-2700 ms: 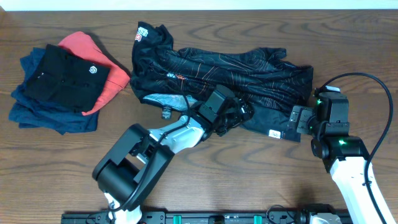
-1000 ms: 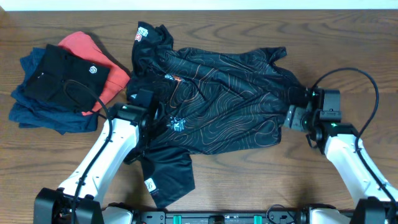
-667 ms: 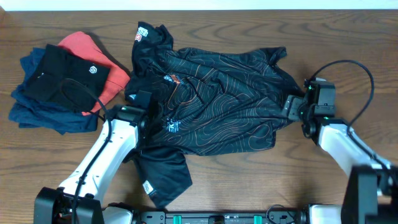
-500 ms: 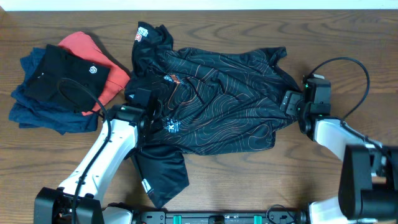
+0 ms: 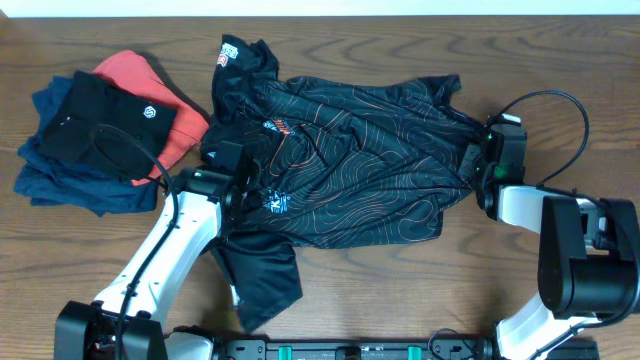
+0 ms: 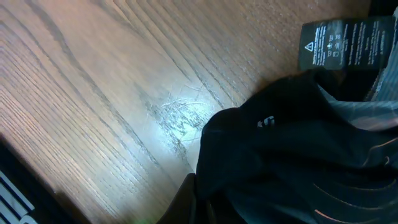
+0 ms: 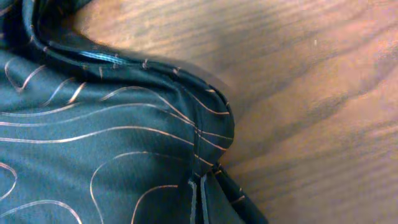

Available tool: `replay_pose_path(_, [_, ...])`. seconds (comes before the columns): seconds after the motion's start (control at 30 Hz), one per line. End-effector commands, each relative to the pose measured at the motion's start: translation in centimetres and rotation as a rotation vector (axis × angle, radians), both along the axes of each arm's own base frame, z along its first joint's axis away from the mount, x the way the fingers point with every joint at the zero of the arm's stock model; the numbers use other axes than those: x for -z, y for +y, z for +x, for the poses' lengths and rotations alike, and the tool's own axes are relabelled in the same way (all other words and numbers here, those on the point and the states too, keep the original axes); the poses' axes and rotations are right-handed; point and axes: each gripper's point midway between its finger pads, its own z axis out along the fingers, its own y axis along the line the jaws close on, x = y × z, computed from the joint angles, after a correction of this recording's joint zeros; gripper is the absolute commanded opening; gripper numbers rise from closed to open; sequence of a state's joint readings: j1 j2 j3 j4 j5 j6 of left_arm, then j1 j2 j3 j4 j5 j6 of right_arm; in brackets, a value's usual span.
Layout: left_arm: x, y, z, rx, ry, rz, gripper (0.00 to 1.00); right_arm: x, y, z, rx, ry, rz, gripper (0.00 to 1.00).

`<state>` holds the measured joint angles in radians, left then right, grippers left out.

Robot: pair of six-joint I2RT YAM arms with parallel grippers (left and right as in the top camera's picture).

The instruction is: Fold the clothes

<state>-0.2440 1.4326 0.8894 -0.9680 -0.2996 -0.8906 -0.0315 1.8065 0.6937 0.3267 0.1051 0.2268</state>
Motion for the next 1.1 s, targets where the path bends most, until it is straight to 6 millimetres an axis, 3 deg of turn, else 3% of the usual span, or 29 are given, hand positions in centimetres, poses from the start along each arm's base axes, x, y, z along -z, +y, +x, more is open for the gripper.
replay_pose_path(0.0, [-0.2,1.0,-0.1,-0.015,-0.009,0.05,0.06,-6.1,-0.9,1.5,0.022,-0.127,-0.002,0.01])
replay_pose_path(0.13, [-0.3,1.1,0.0,-0.015,-0.013,0.057,0.06,-11.9,-2.4,0.5,0.057,-0.199,-0.009,0.01])
replay_pose_path(0.27, [-0.4,1.3,0.1,-0.014,-0.02,0.072,0.06,-14.9,-2.8,-0.8,0.06,-0.217,-0.026,0.01])
replay_pose_path(0.47, [-0.4,1.3,0.7,-0.015,-0.044,0.072,0.06,-14.2,-2.8,0.4,0.042,-0.234,-0.039,0.01])
replay_pose_path(0.63, [-0.4,1.0,1.6,-0.017,-0.085,0.061,0.06,-14.0,-3.0,4.0,0.039,-0.361,-0.046,0.01])
replay_pose_path(0.77, [-0.5,0.7,2.8,-0.019,-0.137,0.048,0.06,-13.9,-2.6,6.7,0.02,-0.483,-0.012,0.11])
replay_pose_path(0.8, [-0.5,0.6,3.2,-0.02,-0.153,0.044,0.06,-13.5,-2.5,7.1,0.021,-0.486,0.003,0.17])
replay_pose_path(0.9, [-0.7,0.4,4.4,-0.022,-0.204,0.031,0.06,-11.3,-1.6,7.7,-0.016,-0.432,0.052,0.49])
replay_pose_path(0.97, [-0.8,0.3,4.8,-0.022,-0.224,0.026,0.06,-9.8,-1.0,7.1,-0.039,-0.368,0.077,0.76])
replay_pose_path(1.07, [-0.8,0.2,4.9,-0.021,-0.229,0.025,0.06,-8.2,-0.8,5.6,-0.04,-0.259,0.091,0.86])
